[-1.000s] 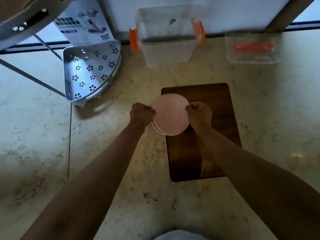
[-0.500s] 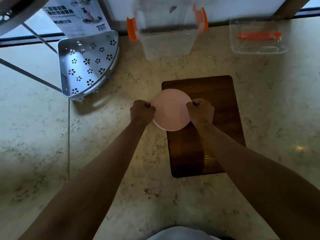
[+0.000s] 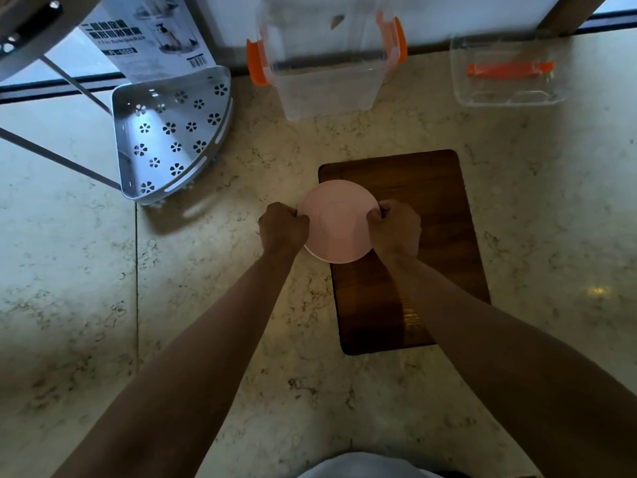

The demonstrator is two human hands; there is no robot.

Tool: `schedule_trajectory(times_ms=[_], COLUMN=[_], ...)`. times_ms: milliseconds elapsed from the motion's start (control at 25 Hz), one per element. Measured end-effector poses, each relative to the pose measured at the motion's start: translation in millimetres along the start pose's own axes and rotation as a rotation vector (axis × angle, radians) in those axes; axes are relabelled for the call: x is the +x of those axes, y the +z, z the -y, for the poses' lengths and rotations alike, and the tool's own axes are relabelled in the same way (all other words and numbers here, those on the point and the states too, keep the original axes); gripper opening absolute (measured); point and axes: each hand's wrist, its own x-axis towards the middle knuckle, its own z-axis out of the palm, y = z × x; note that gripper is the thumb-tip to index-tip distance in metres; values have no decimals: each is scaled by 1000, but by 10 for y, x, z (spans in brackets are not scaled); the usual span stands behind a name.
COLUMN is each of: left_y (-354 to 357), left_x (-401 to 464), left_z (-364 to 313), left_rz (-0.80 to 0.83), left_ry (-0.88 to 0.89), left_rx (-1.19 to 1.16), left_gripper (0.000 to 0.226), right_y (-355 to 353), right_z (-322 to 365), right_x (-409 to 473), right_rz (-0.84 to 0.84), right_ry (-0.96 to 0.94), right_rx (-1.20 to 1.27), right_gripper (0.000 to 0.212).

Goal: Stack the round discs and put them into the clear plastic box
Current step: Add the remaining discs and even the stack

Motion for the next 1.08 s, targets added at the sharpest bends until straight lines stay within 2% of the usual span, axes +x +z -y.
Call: schedule_trajectory(times_ms=[160, 240, 400, 840, 1080], left_y=[12, 32, 36, 96, 43], left_x=[-30, -34, 10, 70, 147], left_z=[-29, -20, -28, -55, -74], left_rz=[-29, -35, -32, -57, 5], left_ry=[50, 79, 49, -9, -125], left_rx=[48, 80, 112, 105, 15], left_gripper=[33, 31, 13, 26, 39], right_y=[17, 25, 30, -5, -47], right_z=[3, 0, 17, 71, 145], right_x=[-6, -19, -2, 29, 106], right_rz=[3, -14, 37, 32, 137], right_ry=[14, 44, 46, 126, 179], right_rx=[-84, -92, -114, -106, -64], right_gripper=[21, 23, 23, 17, 20])
